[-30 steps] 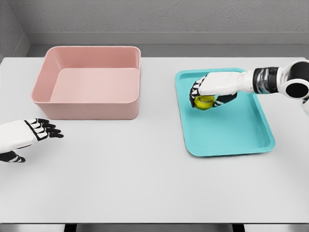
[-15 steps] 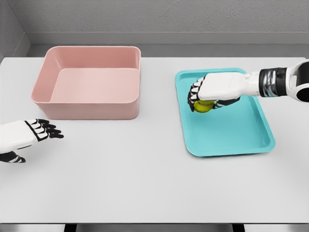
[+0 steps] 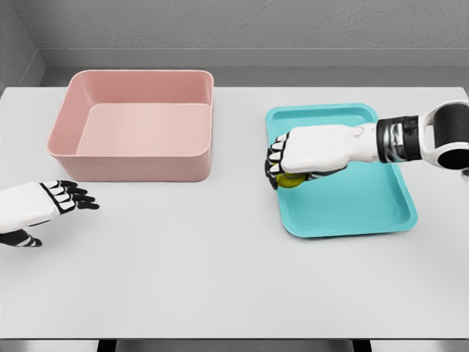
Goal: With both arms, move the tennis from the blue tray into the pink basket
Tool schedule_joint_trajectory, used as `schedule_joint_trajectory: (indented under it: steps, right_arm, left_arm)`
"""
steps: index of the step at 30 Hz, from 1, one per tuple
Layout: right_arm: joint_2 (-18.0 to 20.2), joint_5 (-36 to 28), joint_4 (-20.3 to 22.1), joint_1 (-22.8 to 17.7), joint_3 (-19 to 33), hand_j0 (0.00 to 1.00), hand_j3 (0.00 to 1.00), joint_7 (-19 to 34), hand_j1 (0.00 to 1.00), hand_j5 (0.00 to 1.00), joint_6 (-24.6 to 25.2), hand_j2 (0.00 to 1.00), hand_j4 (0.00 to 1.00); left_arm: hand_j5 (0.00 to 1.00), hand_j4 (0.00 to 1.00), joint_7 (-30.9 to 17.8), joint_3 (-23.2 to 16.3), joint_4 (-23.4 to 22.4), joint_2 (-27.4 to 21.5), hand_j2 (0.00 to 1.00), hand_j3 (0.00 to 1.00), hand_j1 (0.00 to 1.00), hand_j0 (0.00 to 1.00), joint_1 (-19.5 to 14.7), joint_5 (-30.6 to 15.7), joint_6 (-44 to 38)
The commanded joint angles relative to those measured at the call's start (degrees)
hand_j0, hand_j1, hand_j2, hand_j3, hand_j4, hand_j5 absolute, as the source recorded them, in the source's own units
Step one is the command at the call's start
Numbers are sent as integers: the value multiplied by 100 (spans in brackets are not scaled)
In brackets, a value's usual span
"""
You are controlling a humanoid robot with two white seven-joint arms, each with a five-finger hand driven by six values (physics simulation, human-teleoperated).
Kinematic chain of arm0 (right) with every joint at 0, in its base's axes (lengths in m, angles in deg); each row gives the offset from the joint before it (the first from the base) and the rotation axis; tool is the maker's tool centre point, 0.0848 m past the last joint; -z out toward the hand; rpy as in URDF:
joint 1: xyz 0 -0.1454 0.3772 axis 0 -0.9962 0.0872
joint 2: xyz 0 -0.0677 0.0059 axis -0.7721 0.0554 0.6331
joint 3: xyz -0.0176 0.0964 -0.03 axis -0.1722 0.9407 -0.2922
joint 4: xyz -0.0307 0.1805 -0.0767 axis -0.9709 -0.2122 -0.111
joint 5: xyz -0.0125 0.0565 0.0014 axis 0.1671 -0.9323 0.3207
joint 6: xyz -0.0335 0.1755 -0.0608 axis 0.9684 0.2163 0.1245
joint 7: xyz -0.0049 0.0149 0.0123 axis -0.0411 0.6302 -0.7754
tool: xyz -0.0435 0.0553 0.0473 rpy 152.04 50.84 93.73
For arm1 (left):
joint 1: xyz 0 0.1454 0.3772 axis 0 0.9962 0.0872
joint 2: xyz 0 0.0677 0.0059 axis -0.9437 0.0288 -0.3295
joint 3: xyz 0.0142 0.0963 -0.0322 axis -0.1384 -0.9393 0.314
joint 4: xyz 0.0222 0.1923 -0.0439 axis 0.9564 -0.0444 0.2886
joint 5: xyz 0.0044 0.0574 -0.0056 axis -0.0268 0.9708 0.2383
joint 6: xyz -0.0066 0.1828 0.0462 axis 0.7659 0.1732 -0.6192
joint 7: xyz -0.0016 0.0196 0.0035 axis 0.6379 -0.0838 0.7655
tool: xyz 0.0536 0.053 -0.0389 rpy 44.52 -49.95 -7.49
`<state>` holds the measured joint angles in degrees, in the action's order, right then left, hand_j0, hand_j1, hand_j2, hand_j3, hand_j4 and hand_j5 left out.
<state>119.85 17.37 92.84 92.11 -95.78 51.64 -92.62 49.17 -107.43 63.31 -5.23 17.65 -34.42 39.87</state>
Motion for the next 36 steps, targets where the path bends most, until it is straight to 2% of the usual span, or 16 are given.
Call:
schedule_joint_trajectory:
  steps: [1,8,16,25,31,36]
  right_arm:
    - [-39,-26,53,0,-7,54,54,-4,54,54,16,54,54]
    - [-241,18,27,44,-7,53,53,-4,53,53,16,53,53]
    - [-698,53,-17,53,-42,53,53,-4,53,53,16,53,53]
    - [-1129,132,-298,44,-262,53,53,-4,53,53,16,53,53]
    - [-1551,211,-729,53,-403,53,53,-4,53,53,16,53,53]
    - [-1797,211,-746,70,-578,51,51,-4,51,51,16,51,51]
  left_arm:
    - [100,100,1,0,-1,64,100,100,100,100,0,-7,-6]
    - [100,100,1,0,-54,73,100,100,100,100,0,-7,-6]
    - [100,100,2,0,-142,64,100,100,100,100,-18,-42,-6]
    - [100,100,10,0,-186,55,100,100,100,100,-44,-60,-6]
    - [100,100,10,0,-203,37,100,100,100,100,-44,-60,-6]
    - [100,100,10,0,-203,37,100,100,100,100,-44,-60,-6]
